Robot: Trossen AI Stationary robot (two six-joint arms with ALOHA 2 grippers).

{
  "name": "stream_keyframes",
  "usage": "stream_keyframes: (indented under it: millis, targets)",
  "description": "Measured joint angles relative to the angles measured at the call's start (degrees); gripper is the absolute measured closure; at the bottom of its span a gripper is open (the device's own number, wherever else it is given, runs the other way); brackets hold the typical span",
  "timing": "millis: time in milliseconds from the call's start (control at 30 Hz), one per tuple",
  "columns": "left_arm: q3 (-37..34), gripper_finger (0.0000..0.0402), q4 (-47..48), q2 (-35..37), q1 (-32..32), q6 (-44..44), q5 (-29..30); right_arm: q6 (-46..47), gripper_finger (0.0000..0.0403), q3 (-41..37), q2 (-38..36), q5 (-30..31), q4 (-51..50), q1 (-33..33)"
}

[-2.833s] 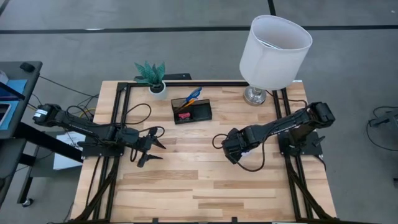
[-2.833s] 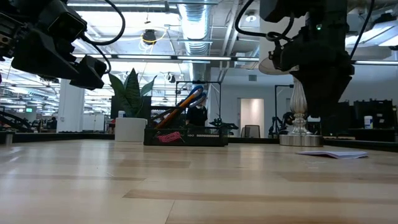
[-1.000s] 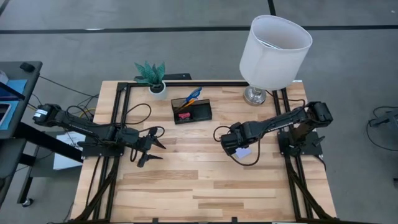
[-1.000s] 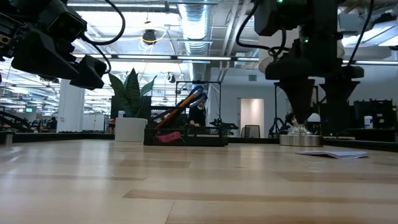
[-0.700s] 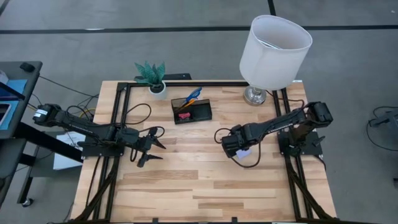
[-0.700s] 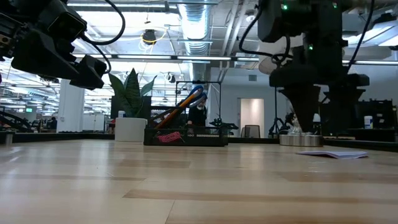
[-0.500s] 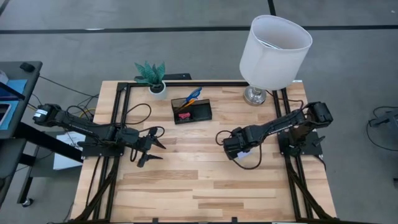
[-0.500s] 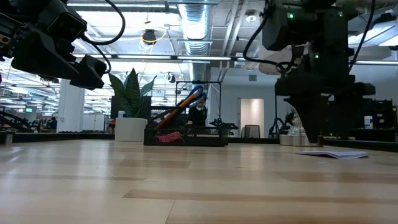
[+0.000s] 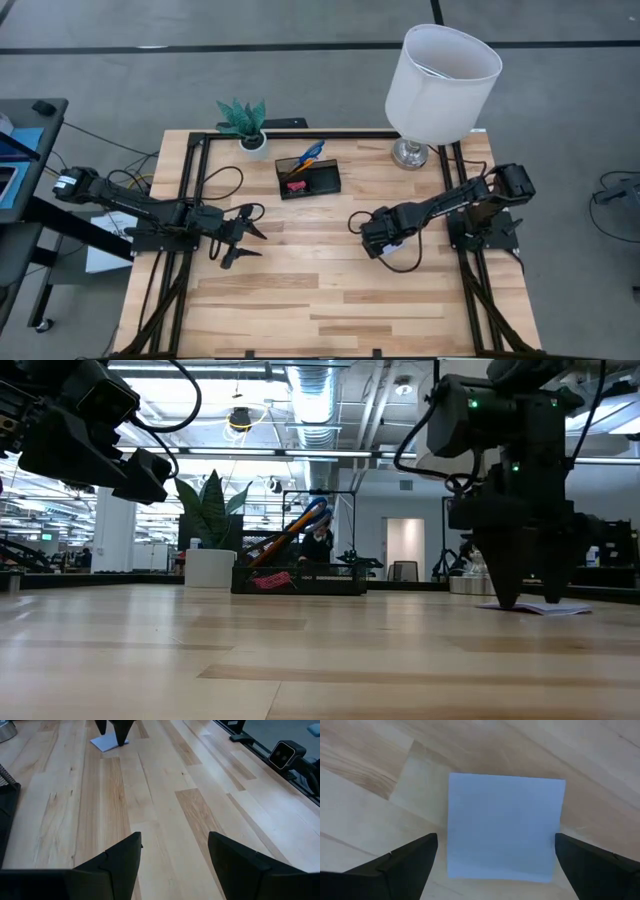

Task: Pick and place office supplies into organizer
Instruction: Put the purple sticky note into the black desk organizer

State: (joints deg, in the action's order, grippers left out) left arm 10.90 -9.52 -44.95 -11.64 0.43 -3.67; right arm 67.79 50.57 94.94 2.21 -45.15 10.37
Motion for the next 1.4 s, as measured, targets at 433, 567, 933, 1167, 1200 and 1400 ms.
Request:
stream_keyframes:
  millis: [433,567,933,1167,1200,1400]
  targets:
    - [0.0,0.0178,0.02,-0.01,0.0,0.0,0.01,0.22,0.0007,-2.21,-0.17,-0.46,2.84,0.0]
    - [0.0,0.0178,0.02,0.0,0.0,0.0,-0.01,0.59,0.0007,-2.21,-0.13,-0.42,2.74,0.0]
    - [0.0,0.0178,0.0,-0.01,0.0,0.0,0.0,1.23,0.0007,-2.26,-0.09,-0.43,2.57,0.0]
    - [0.0,0.0178,0.01,0.0,0.0,0.0,0.0,1.32,0.0012,-2.28,-0.06,-0.48,2.43,0.0]
    - [0.0,0.0178,0.02,0.0,0.01,0.0,-0.01,1.61,0.0016,-2.28,-0.04,-0.5,2.39,0.0]
    - [0.0,0.0178,0.0,0.0,-0.02,0.0,-0.01,2.48,0.008,-2.32,0.0,-0.73,2.47,0.0]
